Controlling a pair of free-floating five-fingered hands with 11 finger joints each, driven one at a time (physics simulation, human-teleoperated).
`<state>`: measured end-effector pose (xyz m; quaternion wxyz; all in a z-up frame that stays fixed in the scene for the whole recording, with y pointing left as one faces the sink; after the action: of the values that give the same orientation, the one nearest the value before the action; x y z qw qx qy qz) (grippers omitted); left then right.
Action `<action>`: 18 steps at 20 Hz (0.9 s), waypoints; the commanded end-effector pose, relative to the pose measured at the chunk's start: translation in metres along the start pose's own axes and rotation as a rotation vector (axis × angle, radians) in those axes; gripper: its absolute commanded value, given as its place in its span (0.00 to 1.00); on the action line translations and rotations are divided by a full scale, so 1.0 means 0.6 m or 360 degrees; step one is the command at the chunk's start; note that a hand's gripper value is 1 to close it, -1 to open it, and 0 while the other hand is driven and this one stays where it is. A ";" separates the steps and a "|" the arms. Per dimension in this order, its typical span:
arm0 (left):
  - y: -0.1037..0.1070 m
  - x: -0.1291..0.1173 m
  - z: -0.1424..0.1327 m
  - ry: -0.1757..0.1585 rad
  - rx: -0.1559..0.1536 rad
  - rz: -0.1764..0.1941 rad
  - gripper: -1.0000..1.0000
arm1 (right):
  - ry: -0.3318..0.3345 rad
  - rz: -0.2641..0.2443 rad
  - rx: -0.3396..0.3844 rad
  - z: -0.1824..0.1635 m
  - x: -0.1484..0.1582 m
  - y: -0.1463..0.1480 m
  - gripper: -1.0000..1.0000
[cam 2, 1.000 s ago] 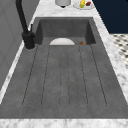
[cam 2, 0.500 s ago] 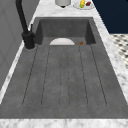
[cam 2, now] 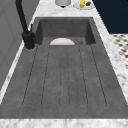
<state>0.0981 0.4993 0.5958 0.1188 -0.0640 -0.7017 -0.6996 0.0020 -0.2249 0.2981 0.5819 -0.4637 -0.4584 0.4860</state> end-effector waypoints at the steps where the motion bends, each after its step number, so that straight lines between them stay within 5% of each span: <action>1: 0.018 0.044 -0.028 0.0014 -0.0076 -0.0006 0.00 | 0.0000 0.0000 0.0000 0.000 0.000 0.000 0.50; 14: 0.080 0.208 -0.085 0.0203 -0.0098 -0.0009 0.00 | 0.0000 0.0000 0.0000 0.000 0.000 0.000 0.50; 18: 0.072 0.262 -0.097 0.0279 -0.0133 0.0025 0.00 | 0.0000 0.0000 0.0000 0.000 0.000 0.000 0.50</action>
<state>-0.0063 0.4399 0.6689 0.1859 0.0100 -0.6777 -0.7114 0.0020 -0.2249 0.2981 0.5819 -0.4637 -0.4584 0.4860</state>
